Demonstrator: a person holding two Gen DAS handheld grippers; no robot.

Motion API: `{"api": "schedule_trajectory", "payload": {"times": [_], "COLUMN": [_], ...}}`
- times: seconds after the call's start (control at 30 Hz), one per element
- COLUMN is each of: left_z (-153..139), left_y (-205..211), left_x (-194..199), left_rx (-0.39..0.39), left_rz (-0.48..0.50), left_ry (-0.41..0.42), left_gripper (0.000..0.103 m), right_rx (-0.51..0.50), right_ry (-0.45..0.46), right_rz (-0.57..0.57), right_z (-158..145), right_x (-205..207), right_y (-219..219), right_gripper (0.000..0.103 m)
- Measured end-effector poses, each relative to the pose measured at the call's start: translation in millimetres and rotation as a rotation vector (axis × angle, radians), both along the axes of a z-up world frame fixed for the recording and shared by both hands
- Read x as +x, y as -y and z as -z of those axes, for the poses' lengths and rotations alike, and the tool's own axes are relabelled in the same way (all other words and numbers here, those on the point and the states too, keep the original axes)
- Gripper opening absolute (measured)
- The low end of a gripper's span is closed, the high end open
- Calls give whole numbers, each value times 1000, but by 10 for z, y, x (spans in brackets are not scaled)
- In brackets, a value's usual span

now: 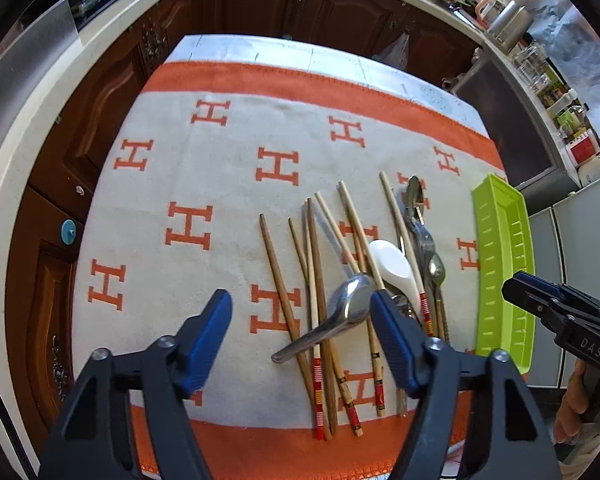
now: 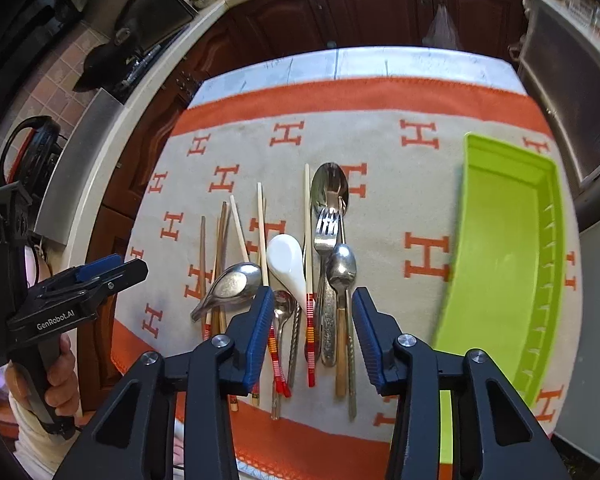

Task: Organize utensils
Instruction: 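Grasp the steel spoon with the left tool while the right tool grasps a chopstick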

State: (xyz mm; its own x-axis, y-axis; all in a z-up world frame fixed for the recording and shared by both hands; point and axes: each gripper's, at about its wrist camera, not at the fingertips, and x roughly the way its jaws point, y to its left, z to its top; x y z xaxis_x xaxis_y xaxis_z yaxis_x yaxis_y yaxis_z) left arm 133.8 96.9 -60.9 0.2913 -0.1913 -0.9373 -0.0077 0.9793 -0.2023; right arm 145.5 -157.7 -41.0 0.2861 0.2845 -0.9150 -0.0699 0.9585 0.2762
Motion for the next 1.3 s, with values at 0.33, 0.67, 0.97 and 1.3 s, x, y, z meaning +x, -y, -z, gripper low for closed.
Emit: {"api": "schedule_trajectory", "payload": {"times": [0.33,0.67,0.97,1.3], "left_z": [527,766,610,589], "left_y": [-125,33,256,458], "left_x": [300,287,93,47], "left_rx": [-22,-23,7,23], "left_rz": [-28,33,215,333], "left_ry": [-120,-175,-119,-80], "left_gripper": [36,30,30,33], "right_rx": [64,41,-23,-57], "right_ry": [-107,-183,-189,-197], "right_rz": [-35,-116,-144,-157], "right_z": [527,910,1143,1331], "right_x": [506,827,1067,1152], "right_y": [-414,-971,-1198,-1314], "right_gripper": [32,20,16,6]}}
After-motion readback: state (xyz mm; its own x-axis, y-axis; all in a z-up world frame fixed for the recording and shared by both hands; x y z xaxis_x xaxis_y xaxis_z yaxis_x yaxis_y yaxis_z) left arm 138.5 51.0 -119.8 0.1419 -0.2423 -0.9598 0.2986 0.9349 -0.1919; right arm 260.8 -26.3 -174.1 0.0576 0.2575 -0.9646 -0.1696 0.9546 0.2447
